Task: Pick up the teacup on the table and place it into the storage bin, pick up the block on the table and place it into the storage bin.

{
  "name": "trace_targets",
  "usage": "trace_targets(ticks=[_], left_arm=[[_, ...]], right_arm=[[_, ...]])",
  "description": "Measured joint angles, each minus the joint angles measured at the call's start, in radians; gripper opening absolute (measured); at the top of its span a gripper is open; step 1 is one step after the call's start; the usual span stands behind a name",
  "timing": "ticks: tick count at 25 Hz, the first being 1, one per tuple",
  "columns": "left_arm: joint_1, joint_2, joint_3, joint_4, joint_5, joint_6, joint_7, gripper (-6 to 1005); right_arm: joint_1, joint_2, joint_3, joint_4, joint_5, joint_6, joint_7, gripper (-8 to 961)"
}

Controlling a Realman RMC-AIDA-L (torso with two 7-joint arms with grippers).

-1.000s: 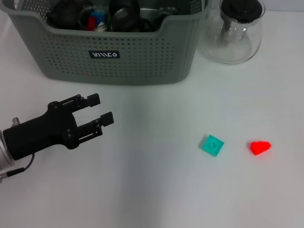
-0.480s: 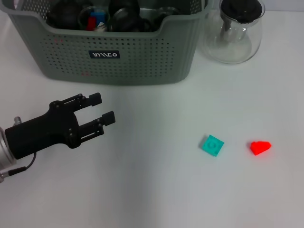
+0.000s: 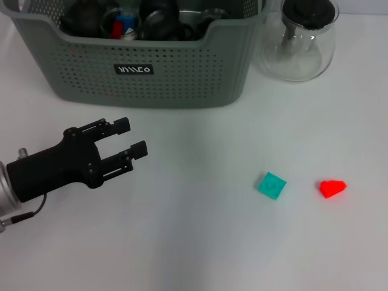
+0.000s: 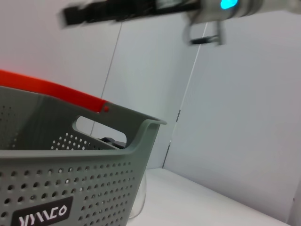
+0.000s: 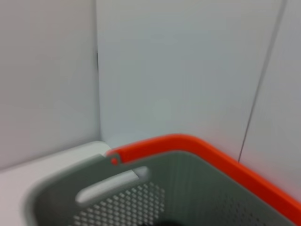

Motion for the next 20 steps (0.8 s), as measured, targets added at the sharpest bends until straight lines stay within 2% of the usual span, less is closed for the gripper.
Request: trace_targets(ticks=[5, 8, 11, 14, 20], left_arm=[[0.005, 0.001, -0.001, 0.0, 0.0, -0.001, 0.0, 658], [0.005, 0.003, -0.005, 0.001, 0.0, -0.002, 0.0, 658], [0.0, 0.004, -0.006, 0.001, 0.0, -0.003, 0.0, 658], [-0.006, 0.005, -0.006, 0.002, 0.0, -0.004, 0.0, 658], [-0.015, 0.002, -0.001, 0.0, 0.002, -0.021, 0.0, 658]], right_arm=[[-0.268, -0.009, 0.092, -0.501, -0.003, -0.378, 0.086, 681], [-0.395, -0.028, 0.156, -0.694, -0.003, -0.62, 0.1, 678], [-0.445, -0.043, 0.236, -0.736, -0.022, -0.853, 0.11, 674], [-0.462, -0.037, 0.287, -0.731, -0.117, -1.02, 0.141, 670], [-0.522, 0.006, 0.212, -0.688, -0.345, -1.045, 0.173, 637]])
